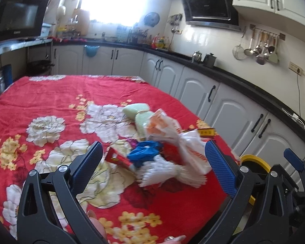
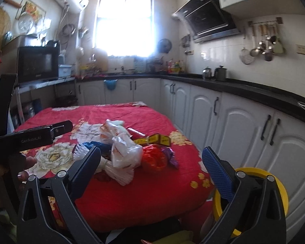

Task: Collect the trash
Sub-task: 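Grasp the white plastic bag with the right tool while the left tool grasps the white strip bundle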

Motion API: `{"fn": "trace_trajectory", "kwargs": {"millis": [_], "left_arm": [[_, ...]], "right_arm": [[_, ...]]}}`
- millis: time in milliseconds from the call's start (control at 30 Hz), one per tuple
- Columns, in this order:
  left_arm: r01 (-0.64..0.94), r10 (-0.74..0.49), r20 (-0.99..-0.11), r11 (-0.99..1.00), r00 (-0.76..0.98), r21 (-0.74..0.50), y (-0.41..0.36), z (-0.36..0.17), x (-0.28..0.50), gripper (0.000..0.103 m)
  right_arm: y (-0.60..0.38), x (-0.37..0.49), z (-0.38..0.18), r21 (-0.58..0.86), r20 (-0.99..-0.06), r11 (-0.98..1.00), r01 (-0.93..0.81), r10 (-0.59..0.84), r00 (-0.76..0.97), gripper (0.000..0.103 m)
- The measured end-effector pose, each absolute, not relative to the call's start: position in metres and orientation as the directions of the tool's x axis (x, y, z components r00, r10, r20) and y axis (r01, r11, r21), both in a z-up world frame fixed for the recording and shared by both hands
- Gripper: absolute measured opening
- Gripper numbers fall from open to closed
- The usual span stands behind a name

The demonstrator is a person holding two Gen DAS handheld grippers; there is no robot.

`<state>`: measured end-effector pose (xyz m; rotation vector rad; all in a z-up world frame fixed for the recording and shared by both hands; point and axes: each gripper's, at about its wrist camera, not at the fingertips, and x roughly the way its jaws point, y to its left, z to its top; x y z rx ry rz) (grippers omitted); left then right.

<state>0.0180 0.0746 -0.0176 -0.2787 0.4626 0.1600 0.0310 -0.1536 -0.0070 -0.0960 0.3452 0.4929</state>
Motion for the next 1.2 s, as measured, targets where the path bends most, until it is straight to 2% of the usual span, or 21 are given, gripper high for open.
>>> {"fn": "trace_trajectory", "kwargs": {"millis": [367, 433, 500, 567, 700, 800, 867, 967, 1033, 1100, 1200], "left_arm": [[-0.158, -0.045, -0.548, 0.935, 0.836, -0.318, 0.1, -0.038, 0.031, 0.092], [-0.144, -0.059, -0.551, 0.937, 0.832, -0.318, 0.099, -0.04, 0.032, 0.088], [-0.131, -0.076, -0.561, 0.938, 0.825, -0.32, 0.099, -0.042, 0.034, 0.077], [-0.119, -0.096, -0.572, 0.937, 0.815, -0.327, 0.098, -0.046, 0.037, 0.07], [-0.099, -0.13, -0.594, 0.936, 0.794, -0.337, 0.097, -0.054, 0.042, 0.056], [-0.084, -0.153, -0.602, 0.934, 0.784, -0.347, 0.096, -0.058, 0.046, 0.052], [-0.065, -0.167, -0.602, 0.937, 0.781, -0.344, 0.093, -0.059, 0.048, 0.049], [-0.032, -0.194, -0.607, 0.94, 0.77, -0.34, 0.088, -0.061, 0.051, 0.044], [-0.021, -0.208, -0.624, 0.941, 0.753, -0.339, 0.085, -0.066, 0.053, 0.041], [-0.02, -0.214, -0.638, 0.941, 0.74, -0.338, 0.082, -0.071, 0.056, 0.032], [-0.008, -0.228, -0.64, 0.939, 0.734, -0.344, 0.081, -0.074, 0.057, 0.02]], "right_arm": [[-0.117, 0.087, -0.022, -0.023, -0.464, 0.826, -0.564, 0.491, 0.738, 0.097], [-0.111, 0.096, -0.025, -0.025, -0.479, 0.814, -0.58, 0.499, 0.722, 0.093], [-0.104, 0.104, -0.026, -0.021, -0.498, 0.793, -0.609, 0.52, 0.694, 0.09], [-0.095, 0.109, -0.029, -0.034, -0.515, 0.771, -0.636, 0.532, 0.672, 0.082], [-0.081, 0.127, -0.035, -0.005, -0.562, 0.732, -0.681, 0.561, 0.608, 0.072], [-0.072, 0.143, -0.044, 0.032, -0.613, 0.708, -0.705, 0.571, 0.546, 0.054], [-0.067, 0.151, -0.05, 0.049, -0.644, 0.699, -0.714, 0.568, 0.512, 0.038], [-0.062, 0.156, -0.056, 0.077, -0.658, 0.688, -0.722, 0.579, 0.482, 0.023], [-0.061, 0.156, -0.055, 0.079, -0.654, 0.684, -0.725, 0.585, 0.48, 0.02], [-0.06, 0.154, -0.054, 0.083, -0.648, 0.68, -0.728, 0.592, 0.479, 0.013], [-0.062, 0.149, -0.051, 0.078, -0.629, 0.682, -0.727, 0.599, 0.495, 0.011]]}}
